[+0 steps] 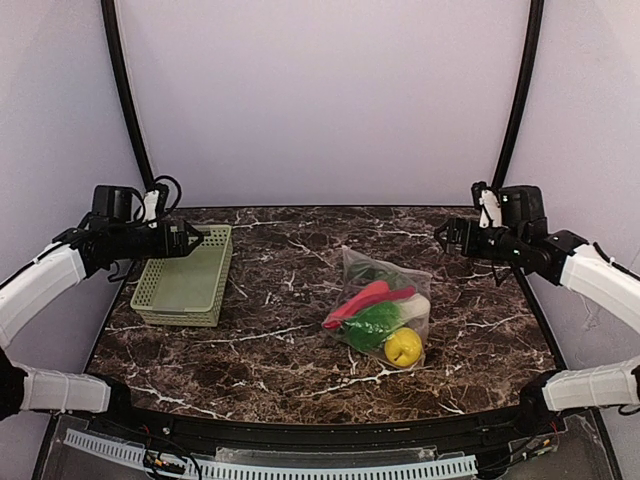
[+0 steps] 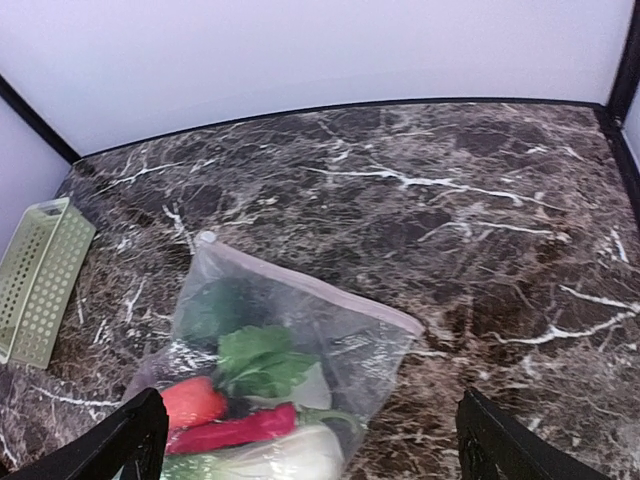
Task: Place the food in the zip-top bag and seal the zipper
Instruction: Reset both arms
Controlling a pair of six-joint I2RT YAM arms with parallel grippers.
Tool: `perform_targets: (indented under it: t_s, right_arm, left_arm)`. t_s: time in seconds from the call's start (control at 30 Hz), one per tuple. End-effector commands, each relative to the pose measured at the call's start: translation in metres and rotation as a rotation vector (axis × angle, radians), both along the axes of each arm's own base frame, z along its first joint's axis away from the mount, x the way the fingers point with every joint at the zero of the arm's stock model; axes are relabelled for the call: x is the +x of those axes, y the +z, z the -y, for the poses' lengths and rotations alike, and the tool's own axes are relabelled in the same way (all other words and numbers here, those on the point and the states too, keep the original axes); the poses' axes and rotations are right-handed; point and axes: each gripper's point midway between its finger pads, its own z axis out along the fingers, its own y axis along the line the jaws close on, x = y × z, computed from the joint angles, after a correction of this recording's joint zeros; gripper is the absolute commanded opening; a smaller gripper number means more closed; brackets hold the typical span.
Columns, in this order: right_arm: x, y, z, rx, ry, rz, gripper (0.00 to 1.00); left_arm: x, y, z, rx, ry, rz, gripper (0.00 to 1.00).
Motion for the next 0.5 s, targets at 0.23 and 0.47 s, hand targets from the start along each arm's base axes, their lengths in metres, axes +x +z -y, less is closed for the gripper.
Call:
perform_targets:
  t_s: [0.23, 0.47]
  right_arm:
    - [-0.018, 0.009, 0.075, -0.041, -0.14, 0.098, 0.99]
    - [-0.037, 0.031, 0.084, -0.064, -0.143, 0.312, 0.99]
  left_arm:
    - [-0.02, 0.009, -0.104, 0.054, 0.316, 0.135, 0.99]
    - [-0.035, 0.026, -0.119, 0.135, 0.371, 0.27, 0.99]
